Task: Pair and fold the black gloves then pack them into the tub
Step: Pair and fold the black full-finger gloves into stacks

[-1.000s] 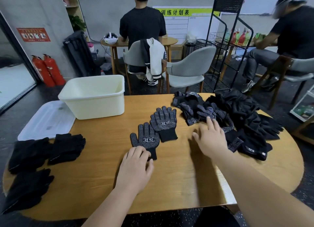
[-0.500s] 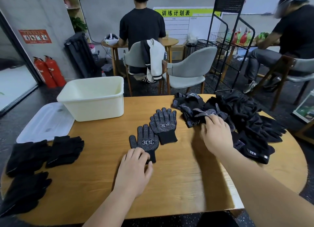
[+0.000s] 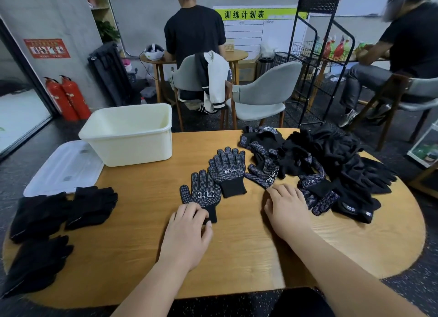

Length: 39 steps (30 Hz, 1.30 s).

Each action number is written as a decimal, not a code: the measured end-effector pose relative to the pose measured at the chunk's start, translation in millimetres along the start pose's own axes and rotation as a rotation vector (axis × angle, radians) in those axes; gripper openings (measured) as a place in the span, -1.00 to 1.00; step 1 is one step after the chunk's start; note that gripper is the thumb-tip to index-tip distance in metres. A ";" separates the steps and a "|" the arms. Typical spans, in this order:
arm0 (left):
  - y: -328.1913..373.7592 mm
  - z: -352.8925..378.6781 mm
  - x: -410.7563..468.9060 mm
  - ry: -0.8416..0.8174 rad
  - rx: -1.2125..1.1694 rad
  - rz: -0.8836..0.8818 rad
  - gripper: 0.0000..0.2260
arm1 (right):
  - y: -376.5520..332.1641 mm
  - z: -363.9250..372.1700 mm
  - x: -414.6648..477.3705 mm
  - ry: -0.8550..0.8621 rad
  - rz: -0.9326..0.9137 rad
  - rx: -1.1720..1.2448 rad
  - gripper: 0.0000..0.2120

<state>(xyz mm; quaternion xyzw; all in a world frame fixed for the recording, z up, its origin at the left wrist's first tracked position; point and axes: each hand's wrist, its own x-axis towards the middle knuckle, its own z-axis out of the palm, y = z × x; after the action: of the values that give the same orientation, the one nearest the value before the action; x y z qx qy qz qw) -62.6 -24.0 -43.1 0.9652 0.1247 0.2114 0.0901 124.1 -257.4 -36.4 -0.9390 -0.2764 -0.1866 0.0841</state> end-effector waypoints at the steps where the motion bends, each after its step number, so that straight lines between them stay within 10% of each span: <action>1: -0.1 0.2 -0.1 0.000 -0.002 0.000 -0.75 | -0.5 -3.5 -0.5 0.008 -0.036 -0.013 -0.62; 7: 0.3 0.1 -0.4 -0.019 0.010 -0.010 -0.71 | -1.4 -3.1 9.6 -0.256 0.011 -0.006 -0.48; 21: -0.2 -0.4 1.2 -0.024 0.021 -0.009 -0.74 | 8.2 -63.2 63.8 0.352 -0.120 0.189 -0.89; 39: -0.2 -3.7 -1.0 0.016 -0.015 0.044 -0.74 | 12.4 -31.7 -6.5 -0.136 -0.048 0.126 -0.72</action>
<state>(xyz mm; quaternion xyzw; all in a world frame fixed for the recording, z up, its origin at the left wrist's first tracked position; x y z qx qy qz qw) -65.2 -23.6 -40.1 0.9653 0.1025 0.2221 0.0916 116.2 -279.2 -10.7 -0.9354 -0.3151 -0.1069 0.1195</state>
